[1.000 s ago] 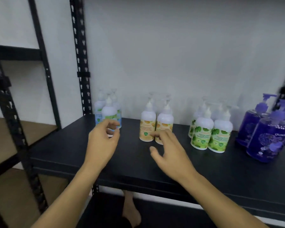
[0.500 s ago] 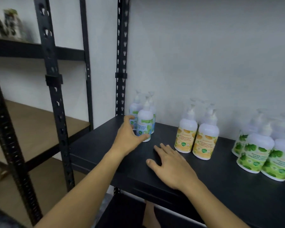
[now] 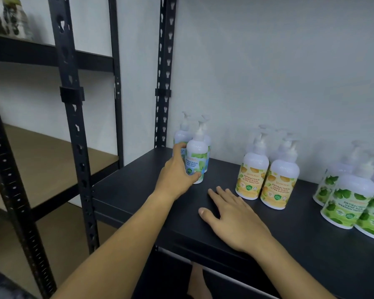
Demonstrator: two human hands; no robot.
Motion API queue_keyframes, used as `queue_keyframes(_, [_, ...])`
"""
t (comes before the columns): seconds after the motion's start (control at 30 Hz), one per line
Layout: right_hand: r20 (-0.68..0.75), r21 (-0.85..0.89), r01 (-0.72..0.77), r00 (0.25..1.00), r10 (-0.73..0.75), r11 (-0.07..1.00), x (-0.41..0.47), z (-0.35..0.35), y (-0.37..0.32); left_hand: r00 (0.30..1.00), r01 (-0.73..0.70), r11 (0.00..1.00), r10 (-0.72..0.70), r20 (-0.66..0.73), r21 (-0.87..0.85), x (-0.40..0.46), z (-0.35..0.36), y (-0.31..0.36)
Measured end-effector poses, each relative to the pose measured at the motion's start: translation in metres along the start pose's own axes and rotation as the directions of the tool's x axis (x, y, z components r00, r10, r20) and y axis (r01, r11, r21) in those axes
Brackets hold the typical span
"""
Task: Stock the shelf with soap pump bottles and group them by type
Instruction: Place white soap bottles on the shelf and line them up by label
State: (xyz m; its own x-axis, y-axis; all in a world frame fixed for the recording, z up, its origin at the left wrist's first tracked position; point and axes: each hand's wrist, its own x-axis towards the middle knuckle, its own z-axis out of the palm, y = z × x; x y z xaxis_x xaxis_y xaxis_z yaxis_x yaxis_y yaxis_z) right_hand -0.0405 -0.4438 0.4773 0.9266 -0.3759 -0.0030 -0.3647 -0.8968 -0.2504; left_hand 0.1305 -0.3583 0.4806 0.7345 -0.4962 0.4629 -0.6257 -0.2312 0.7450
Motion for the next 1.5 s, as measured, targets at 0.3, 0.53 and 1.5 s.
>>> queue_keyframes(0.3, [-0.001, 0.001, 0.000, 1.000, 0.000, 1.000, -0.001, -0.001, -0.001, 1.000, -0.022, 1.000, 0.022, -0.008, -0.021, 0.002, 0.002, -0.006])
queue_keyframes(0.53, [0.000, 0.007, -0.002, 1.000, 0.002, 1.000, -0.002, -0.002, -0.002, 1.000, -0.009, 0.998, 0.009, 0.002, -0.069, 0.004, 0.002, -0.012])
queue_keyframes(1.5, [-0.034, 0.036, 0.007, 0.999, -0.006, 0.999, -0.003, -0.003, -0.001, 0.998, -0.051, 0.999, 0.051, 0.029, -0.009, -0.005, -0.005, -0.001])
